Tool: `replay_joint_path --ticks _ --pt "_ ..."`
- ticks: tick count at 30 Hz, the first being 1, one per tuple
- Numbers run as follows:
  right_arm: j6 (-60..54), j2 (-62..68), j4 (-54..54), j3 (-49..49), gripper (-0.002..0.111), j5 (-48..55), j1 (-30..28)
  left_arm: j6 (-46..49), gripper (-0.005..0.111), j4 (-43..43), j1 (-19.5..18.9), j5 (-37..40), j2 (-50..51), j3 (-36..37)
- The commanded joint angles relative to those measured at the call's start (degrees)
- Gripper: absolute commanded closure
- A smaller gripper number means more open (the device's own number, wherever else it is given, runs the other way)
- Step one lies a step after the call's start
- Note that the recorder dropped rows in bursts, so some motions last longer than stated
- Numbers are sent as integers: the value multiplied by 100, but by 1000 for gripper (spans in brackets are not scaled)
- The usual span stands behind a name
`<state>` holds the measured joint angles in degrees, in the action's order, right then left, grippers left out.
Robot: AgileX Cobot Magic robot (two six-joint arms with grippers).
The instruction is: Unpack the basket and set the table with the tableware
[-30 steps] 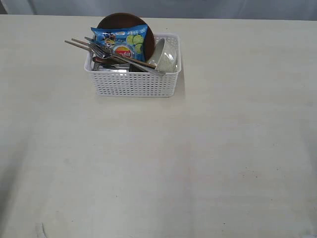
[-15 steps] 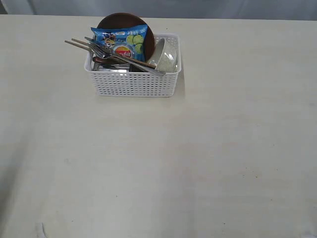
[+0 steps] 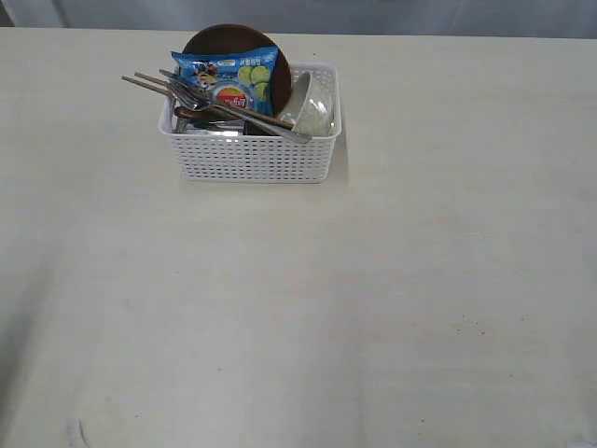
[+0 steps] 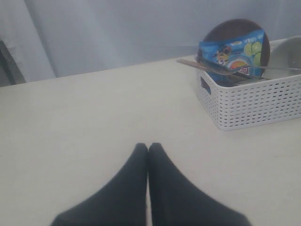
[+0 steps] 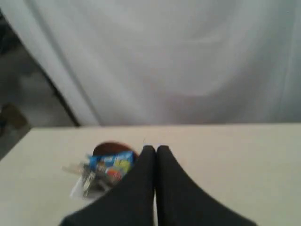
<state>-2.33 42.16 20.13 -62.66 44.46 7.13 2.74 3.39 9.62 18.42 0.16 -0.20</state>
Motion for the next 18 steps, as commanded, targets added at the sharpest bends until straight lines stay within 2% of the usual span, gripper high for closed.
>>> replay_joint_path --ticks 1,4,6,11,18 --pt "-1215 1190 1180 -683 108 1013 -17 9 107 -66 38 -9 -16 20" --pt "-2047 1935 1789 -926 108 1429 -17 9 107 -66 38 -9 -16 20" --pt "-2336 2348 1992 -1019 102 1668 -5 9 107 -66 38 -9 -16 20" --pt "-2622 3110 1919 -1034 66 1730 470 9 107 -66 38 -9 -16 20" --pt "-2428 4102 1356 -1106 64 966 1697 9 107 -66 38 -9 -16 20"
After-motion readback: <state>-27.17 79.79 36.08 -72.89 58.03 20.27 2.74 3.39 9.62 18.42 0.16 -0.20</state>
